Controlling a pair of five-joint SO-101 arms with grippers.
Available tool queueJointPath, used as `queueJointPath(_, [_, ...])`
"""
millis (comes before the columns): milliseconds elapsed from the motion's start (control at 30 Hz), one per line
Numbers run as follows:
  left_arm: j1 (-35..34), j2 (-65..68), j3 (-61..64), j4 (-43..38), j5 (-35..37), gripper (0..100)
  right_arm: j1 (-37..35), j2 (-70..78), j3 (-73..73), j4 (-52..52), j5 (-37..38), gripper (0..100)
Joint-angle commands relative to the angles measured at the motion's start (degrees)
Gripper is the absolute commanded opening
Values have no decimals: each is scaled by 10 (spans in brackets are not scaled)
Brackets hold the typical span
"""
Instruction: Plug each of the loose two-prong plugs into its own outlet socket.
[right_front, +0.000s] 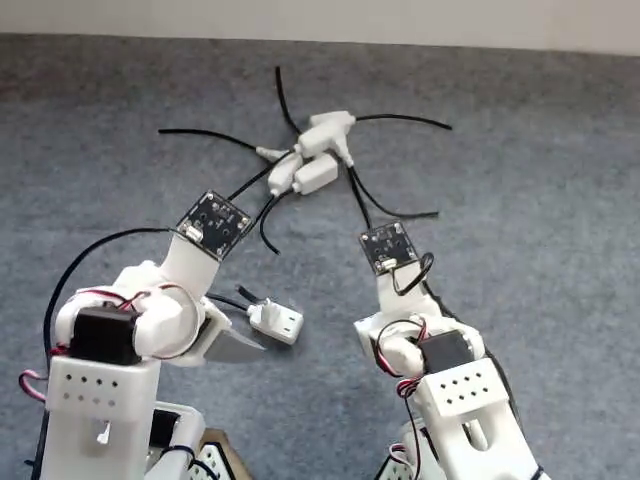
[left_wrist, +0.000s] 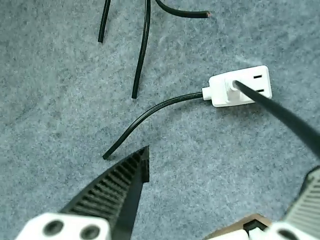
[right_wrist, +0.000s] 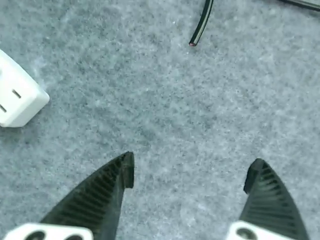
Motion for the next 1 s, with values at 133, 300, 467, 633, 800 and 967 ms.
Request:
queueJointPath(133, [30, 126, -8, -105, 42, 449, 3, -10, -2, -7, 5, 339])
queueJointPath(300, [87, 196, -52, -128, 72, 422, 3, -10, 4, -8, 5, 339])
queueJointPath(467, [87, 243, -89, -128, 76, 276, 3, -10, 11, -9, 5, 339])
queueJointPath(633, [87, 257, -86, -129, 75, 77, 3, -10, 11, -9, 5, 339])
queueJointPath(800, [87, 274, -89, -134, 62, 50, 3, -11, 11, -9, 5, 339])
queueJointPath(967, [87, 320, -116, -190, 62, 50, 3, -11, 11, -9, 5, 339])
